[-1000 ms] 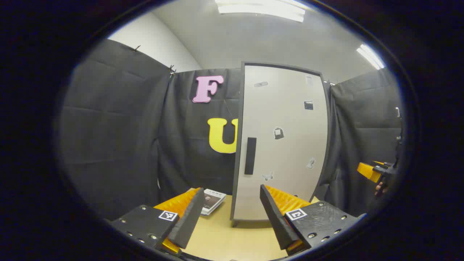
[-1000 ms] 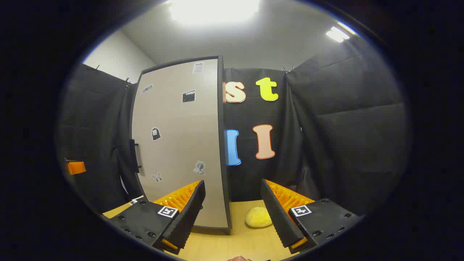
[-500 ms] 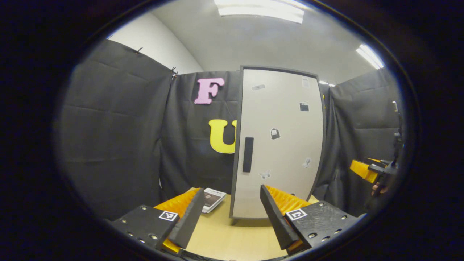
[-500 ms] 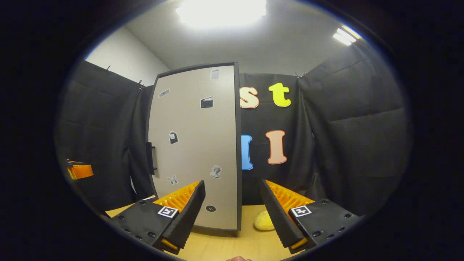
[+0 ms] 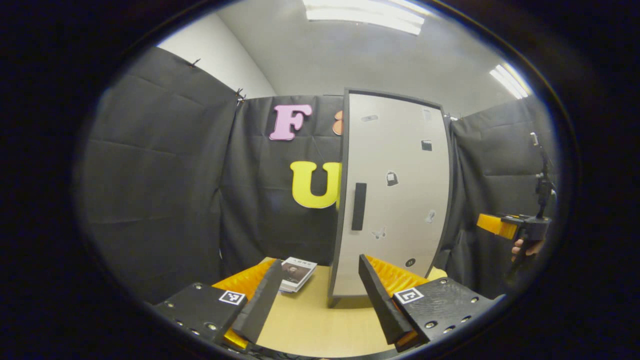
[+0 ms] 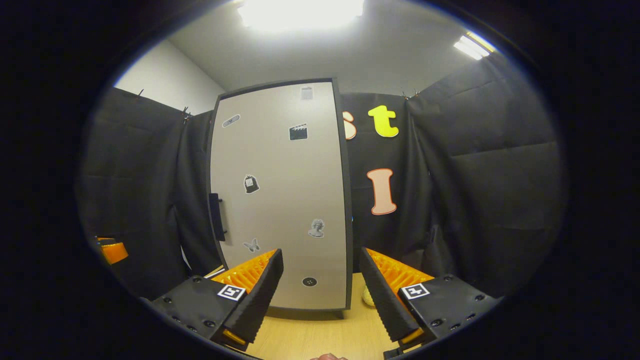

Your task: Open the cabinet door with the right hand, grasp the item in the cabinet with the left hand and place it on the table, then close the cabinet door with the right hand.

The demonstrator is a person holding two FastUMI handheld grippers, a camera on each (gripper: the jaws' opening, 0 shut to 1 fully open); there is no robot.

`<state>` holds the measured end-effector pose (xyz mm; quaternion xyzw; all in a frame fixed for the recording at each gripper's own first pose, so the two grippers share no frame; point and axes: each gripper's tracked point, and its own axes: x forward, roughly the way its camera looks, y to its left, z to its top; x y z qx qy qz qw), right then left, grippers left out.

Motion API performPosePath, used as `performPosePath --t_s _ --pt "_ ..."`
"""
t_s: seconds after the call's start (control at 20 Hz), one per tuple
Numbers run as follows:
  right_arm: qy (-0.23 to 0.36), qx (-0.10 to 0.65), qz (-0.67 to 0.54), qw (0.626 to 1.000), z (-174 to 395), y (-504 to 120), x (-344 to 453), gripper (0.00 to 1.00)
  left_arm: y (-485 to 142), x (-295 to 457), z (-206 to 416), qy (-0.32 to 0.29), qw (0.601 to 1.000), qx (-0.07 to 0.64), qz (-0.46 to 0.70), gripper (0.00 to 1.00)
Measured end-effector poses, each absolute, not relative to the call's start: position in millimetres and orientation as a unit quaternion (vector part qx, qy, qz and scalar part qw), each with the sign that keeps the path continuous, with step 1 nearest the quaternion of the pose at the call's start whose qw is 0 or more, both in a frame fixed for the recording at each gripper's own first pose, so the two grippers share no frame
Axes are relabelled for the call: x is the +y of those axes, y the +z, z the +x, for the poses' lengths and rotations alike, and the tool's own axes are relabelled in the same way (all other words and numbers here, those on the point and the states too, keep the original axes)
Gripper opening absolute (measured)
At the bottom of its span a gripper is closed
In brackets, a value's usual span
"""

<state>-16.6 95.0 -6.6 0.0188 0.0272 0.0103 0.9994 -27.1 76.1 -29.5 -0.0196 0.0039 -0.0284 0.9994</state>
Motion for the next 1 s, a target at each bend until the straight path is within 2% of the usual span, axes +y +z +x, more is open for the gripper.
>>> performPosePath --t_s 0.35,0.6,0.65,0.7,1.0 --pt "0.040 0.021 0.007 0.999 24.5 14.1 157.4 0.97 -39.9 117.6 -3.3 -0.008 1.000 0.017 -0.014 0.92" --pt "0.085 0.024 0.020 0.996 51.2 24.4 223.0 0.97 -43.2 119.4 14.7 -0.025 0.999 0.019 -0.026 0.92" --pt "0.092 0.020 0.024 0.995 58.3 29.2 236.7 0.92 -43.5 122.1 15.6 -0.026 0.999 0.020 -0.021 0.92" --pt "0.099 0.018 0.030 0.994 64.8 33.9 249.7 0.97 -47.2 125.6 17.0 -0.027 0.999 0.022 -0.014 0.92" --pt "0.121 0.012 0.048 0.991 101.3 44.1 309.2 0.97 -59.5 155.6 31.4 -0.033 0.999 0.032 -0.017 0.92"
